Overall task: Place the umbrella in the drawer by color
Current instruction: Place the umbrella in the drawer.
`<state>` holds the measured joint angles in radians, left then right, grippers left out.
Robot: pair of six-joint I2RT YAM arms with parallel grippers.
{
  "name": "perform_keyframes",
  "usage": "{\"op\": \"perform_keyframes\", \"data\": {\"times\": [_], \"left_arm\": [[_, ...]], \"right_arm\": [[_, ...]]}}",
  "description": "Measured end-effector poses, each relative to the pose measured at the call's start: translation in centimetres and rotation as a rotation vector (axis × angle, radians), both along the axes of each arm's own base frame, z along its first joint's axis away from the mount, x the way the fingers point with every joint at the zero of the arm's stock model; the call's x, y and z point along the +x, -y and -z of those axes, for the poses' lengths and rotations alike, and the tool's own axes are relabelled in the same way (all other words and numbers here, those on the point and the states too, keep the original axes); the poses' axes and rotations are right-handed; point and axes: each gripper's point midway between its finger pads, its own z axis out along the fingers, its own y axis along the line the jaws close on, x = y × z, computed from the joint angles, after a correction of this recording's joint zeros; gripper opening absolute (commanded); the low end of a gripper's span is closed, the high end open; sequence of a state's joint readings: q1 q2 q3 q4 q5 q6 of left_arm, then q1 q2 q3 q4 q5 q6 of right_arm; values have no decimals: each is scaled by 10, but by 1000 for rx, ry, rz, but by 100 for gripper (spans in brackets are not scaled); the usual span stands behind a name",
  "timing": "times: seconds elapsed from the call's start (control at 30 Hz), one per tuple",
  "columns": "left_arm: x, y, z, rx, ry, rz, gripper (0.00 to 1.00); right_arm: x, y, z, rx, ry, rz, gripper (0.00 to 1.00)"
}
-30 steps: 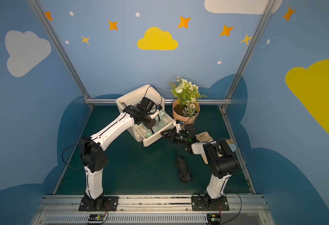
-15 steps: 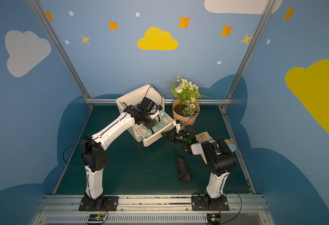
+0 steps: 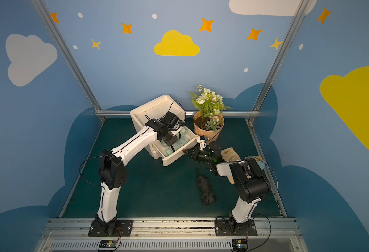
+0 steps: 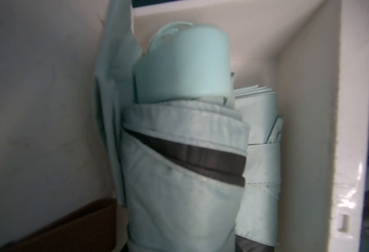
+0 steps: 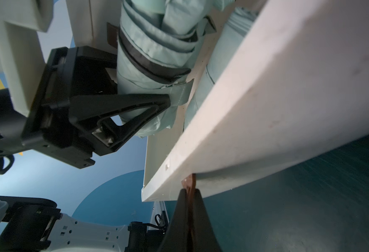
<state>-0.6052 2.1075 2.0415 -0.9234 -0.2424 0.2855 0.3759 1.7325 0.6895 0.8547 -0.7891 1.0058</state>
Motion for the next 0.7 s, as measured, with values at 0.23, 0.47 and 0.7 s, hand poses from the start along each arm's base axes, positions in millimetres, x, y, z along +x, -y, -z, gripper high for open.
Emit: {"op": "perform_keyframes", "data": {"times": [0.23,0.47,0.7], "left_arm": [[3,1,-13,-12,24,-5,61],[1,2,-14,-12,22,-3,68],[-2,4,-40,-82,34,-10,74]], "right_arm": [[0,-1,1,-12,4,-4,0],[0,-2,2,-15,1,-6,0],[0,-5,1,-29,-7,-25,7]]}}
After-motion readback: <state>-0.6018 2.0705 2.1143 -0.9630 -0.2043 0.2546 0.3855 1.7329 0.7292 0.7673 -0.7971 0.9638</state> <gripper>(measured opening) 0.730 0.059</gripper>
